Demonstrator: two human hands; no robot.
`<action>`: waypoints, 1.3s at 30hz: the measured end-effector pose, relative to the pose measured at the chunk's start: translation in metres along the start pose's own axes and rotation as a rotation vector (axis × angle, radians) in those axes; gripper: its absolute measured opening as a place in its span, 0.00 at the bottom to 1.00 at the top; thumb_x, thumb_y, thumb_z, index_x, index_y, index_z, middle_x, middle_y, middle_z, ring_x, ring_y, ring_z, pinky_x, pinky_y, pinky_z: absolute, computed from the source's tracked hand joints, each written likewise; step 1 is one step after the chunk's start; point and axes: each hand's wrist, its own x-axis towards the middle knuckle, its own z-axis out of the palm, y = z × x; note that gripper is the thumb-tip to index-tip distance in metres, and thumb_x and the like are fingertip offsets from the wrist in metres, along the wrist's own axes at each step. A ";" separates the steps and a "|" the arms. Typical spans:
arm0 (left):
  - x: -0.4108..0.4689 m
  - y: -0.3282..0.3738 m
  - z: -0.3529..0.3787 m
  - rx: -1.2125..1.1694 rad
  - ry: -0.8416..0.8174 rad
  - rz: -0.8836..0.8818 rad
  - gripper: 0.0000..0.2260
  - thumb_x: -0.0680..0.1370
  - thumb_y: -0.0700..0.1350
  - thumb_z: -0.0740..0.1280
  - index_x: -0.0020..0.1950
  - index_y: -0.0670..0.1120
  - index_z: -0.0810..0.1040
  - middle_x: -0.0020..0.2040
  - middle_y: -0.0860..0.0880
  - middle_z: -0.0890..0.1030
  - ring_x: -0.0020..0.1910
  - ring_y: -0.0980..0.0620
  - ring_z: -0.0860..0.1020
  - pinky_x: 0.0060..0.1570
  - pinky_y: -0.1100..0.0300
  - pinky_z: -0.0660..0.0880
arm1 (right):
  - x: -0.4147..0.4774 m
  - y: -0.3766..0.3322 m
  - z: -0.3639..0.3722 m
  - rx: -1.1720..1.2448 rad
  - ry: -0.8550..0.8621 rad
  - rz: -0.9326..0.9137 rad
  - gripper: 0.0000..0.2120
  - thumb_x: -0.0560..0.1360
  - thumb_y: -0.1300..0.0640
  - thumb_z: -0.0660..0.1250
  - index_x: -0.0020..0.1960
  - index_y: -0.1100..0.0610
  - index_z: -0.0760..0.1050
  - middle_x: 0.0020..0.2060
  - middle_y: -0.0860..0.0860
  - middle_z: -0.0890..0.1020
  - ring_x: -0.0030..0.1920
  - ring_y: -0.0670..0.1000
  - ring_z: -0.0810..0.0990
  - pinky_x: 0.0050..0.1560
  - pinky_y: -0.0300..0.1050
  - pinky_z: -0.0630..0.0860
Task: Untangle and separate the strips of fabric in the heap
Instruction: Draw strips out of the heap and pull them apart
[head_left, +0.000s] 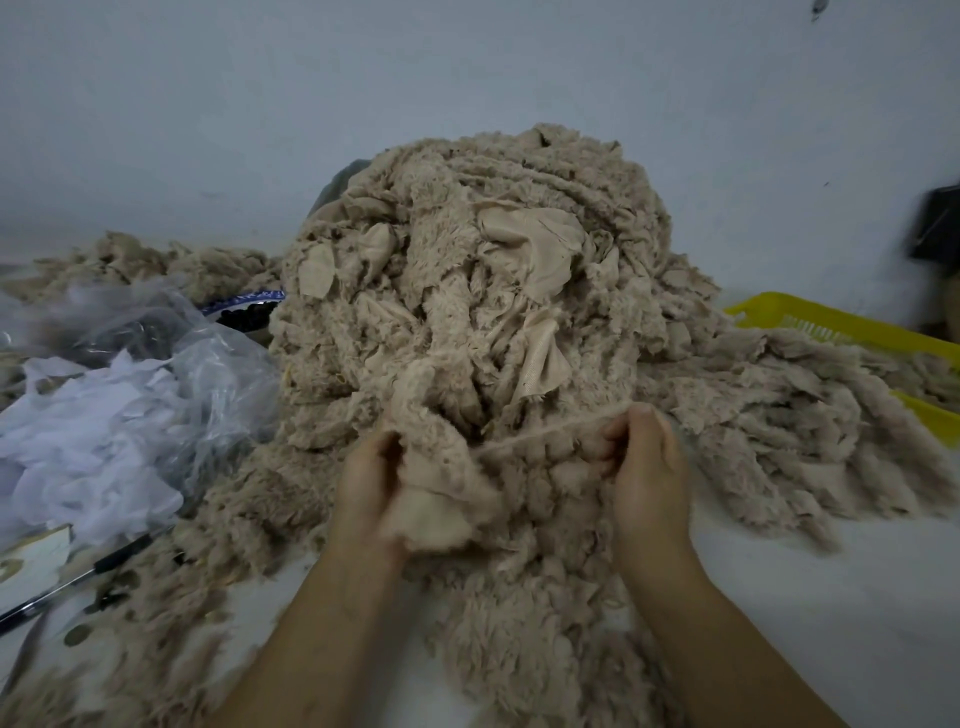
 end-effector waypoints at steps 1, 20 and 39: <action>0.004 0.003 -0.002 -0.054 0.170 0.151 0.16 0.80 0.40 0.61 0.40 0.34 0.84 0.42 0.38 0.84 0.40 0.43 0.84 0.43 0.51 0.82 | 0.004 0.000 -0.003 0.009 0.048 0.005 0.17 0.83 0.51 0.55 0.36 0.51 0.71 0.27 0.42 0.76 0.30 0.43 0.73 0.37 0.42 0.72; 0.000 -0.028 0.006 1.625 0.134 0.320 0.08 0.73 0.66 0.67 0.50 0.69 0.78 0.49 0.71 0.79 0.45 0.72 0.78 0.37 0.75 0.73 | 0.019 -0.011 -0.011 0.685 -0.118 0.313 0.13 0.82 0.55 0.56 0.41 0.57 0.72 0.35 0.51 0.81 0.32 0.46 0.78 0.36 0.39 0.76; -0.001 -0.003 -0.001 0.363 0.177 0.311 0.15 0.80 0.42 0.60 0.52 0.44 0.87 0.50 0.42 0.83 0.35 0.46 0.81 0.32 0.58 0.78 | -0.003 -0.006 -0.005 -0.230 -0.472 -0.134 0.37 0.75 0.27 0.49 0.26 0.55 0.71 0.34 0.51 0.80 0.44 0.45 0.80 0.46 0.26 0.70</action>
